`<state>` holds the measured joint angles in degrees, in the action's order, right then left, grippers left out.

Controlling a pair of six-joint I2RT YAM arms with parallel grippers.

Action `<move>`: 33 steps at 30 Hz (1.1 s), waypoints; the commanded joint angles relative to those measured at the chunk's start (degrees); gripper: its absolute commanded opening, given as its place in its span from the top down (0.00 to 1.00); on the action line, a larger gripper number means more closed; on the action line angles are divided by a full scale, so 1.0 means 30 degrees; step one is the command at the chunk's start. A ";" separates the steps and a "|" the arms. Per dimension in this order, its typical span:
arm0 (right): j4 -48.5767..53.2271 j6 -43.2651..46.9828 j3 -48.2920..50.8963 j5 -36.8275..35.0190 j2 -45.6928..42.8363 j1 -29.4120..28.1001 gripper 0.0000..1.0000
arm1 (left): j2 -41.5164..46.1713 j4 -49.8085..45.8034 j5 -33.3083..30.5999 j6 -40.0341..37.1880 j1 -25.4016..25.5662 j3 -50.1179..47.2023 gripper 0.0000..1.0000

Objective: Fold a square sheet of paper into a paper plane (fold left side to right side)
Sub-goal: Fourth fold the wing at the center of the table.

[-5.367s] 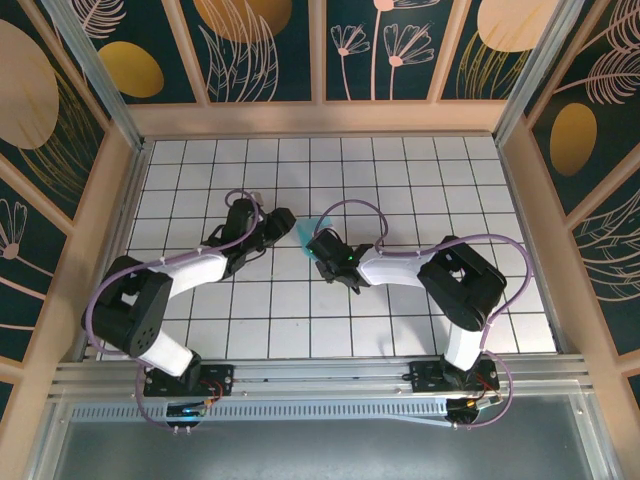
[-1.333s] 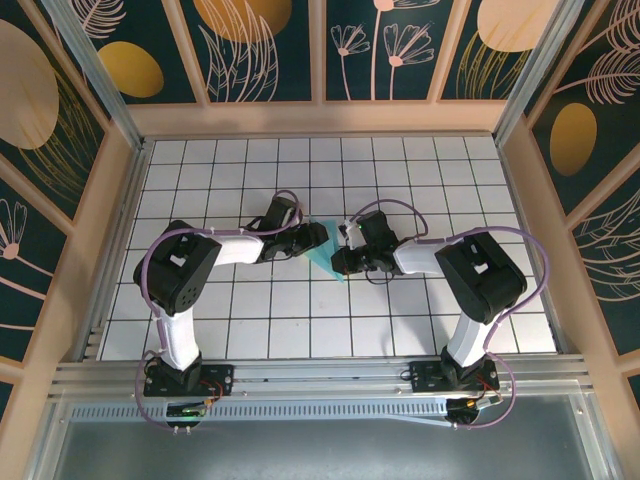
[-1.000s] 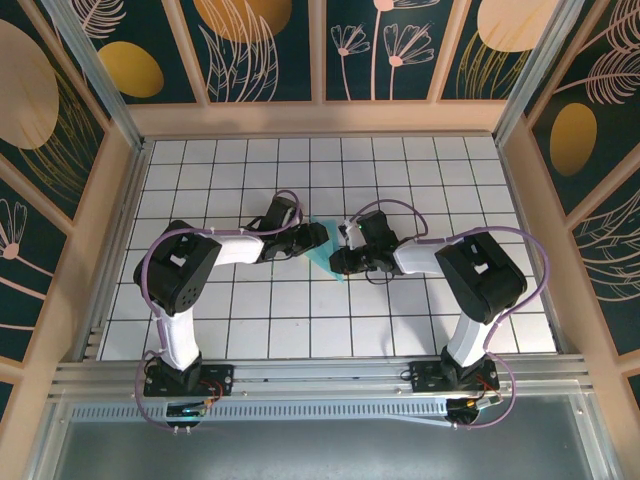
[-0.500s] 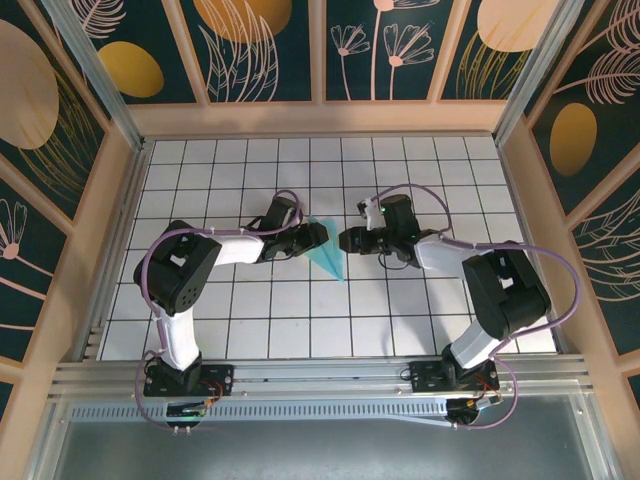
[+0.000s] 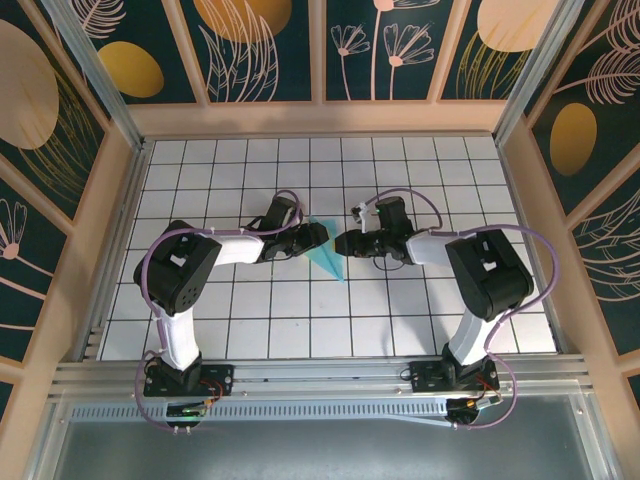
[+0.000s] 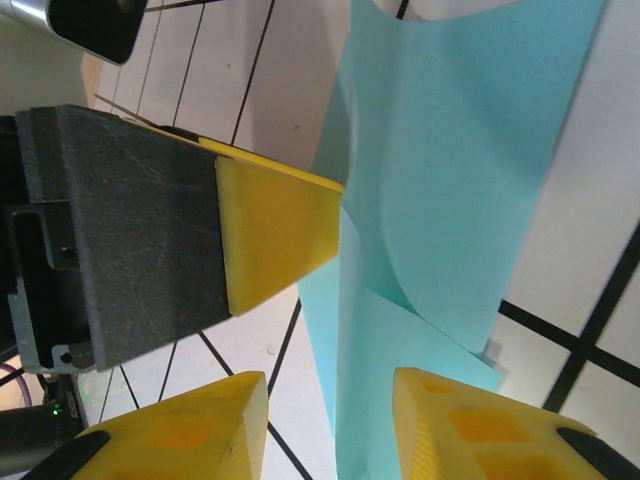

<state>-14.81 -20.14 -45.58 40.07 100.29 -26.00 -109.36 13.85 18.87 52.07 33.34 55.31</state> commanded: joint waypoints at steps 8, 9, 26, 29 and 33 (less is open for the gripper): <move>-0.1049 -0.0460 -0.0513 0.0419 0.0947 -0.0233 0.67 | -0.0600 -0.1158 -0.0547 -0.0274 0.0011 0.0017 0.46; -0.1120 -0.0490 -0.0518 0.0411 0.0999 -0.0246 0.67 | -0.0599 -0.1159 -0.0549 -0.0259 0.0017 0.0021 0.46; -0.0562 -0.0267 -0.0889 -0.0221 0.1571 -0.0322 0.89 | -0.0647 -0.1158 -0.0566 -0.0282 0.0011 0.0021 0.46; -0.0273 -0.0121 -0.0919 -0.0565 0.1609 -0.0302 0.94 | -0.0636 -0.1183 -0.0578 -0.0263 0.0007 0.0021 0.46; 0.0118 -0.0014 -0.0977 -0.1102 0.1715 -0.0315 0.96 | -0.0562 -0.1217 -0.0578 -0.0291 0.0010 0.0019 0.46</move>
<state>-16.01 -21.34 -46.89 38.72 104.18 -26.52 -109.36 13.85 18.87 52.07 33.34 55.35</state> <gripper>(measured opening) 0.055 0.537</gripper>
